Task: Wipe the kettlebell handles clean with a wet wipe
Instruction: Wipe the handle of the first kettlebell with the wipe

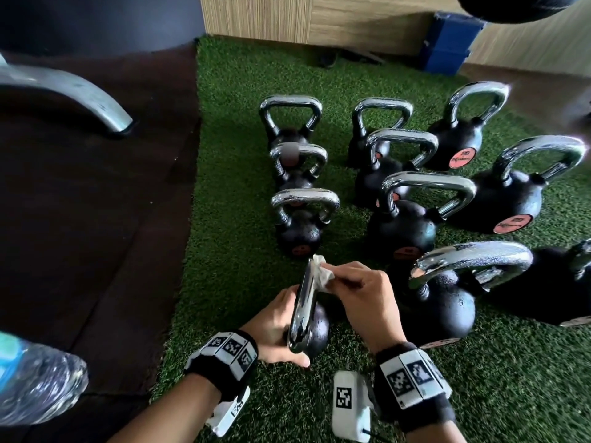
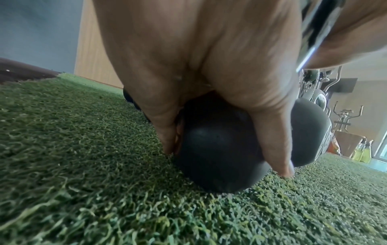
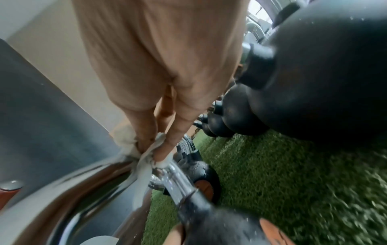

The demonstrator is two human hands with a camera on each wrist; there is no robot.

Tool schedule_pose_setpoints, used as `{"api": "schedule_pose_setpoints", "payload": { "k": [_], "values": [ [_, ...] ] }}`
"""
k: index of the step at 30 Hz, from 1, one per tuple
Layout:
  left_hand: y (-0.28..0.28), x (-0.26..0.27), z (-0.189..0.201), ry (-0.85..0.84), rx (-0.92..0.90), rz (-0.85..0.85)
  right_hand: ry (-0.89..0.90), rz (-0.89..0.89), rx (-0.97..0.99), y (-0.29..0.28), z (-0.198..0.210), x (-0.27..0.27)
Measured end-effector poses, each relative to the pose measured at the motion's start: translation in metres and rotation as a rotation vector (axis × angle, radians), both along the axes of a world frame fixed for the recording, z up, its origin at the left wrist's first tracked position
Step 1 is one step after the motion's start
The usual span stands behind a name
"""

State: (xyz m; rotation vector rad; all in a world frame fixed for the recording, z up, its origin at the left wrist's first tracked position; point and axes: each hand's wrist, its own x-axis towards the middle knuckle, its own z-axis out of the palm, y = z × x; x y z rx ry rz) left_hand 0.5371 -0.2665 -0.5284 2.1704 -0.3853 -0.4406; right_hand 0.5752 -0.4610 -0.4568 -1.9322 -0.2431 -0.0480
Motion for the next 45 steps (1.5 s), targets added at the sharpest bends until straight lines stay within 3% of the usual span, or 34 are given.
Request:
{"api": "schedule_pose_setpoints", "payload": {
  "k": [6,12,16,20,25,30,34,37,41,45],
  "values": [
    [0.001,0.007,-0.004,0.058,0.034,0.004,0.117,0.019,0.044,-0.004,0.012,0.010],
    [0.007,0.008,-0.003,0.176,-0.030,0.017,0.205,0.177,0.041,0.001,0.016,-0.019],
    [0.007,0.013,0.004,0.240,-0.063,0.068,0.242,0.155,0.131,0.005,0.020,-0.018],
    [0.009,0.016,0.011,0.292,-0.070,-0.009,0.314,0.185,0.032,0.012,0.014,-0.040],
    [0.012,0.019,0.000,0.392,-0.271,0.147,0.297,0.120,0.063,0.020,0.004,-0.048],
    [0.016,0.015,0.014,0.412,-0.234,0.012,0.289,0.100,-0.043,0.026,-0.007,-0.057],
    [0.020,0.015,0.005,0.383,-0.154,0.003,0.198,0.174,-0.108,0.030,-0.007,-0.048],
    [0.019,0.013,0.011,0.302,-0.105,-0.103,0.193,0.263,-0.246,0.033,-0.002,-0.034],
    [0.024,0.012,0.010,0.253,-0.150,-0.064,0.198,0.445,-0.435,0.041,0.006,-0.016],
    [0.027,0.010,0.006,0.301,-0.102,-0.051,0.217,0.607,-0.455,0.044,0.015,-0.002]
  ]
}}
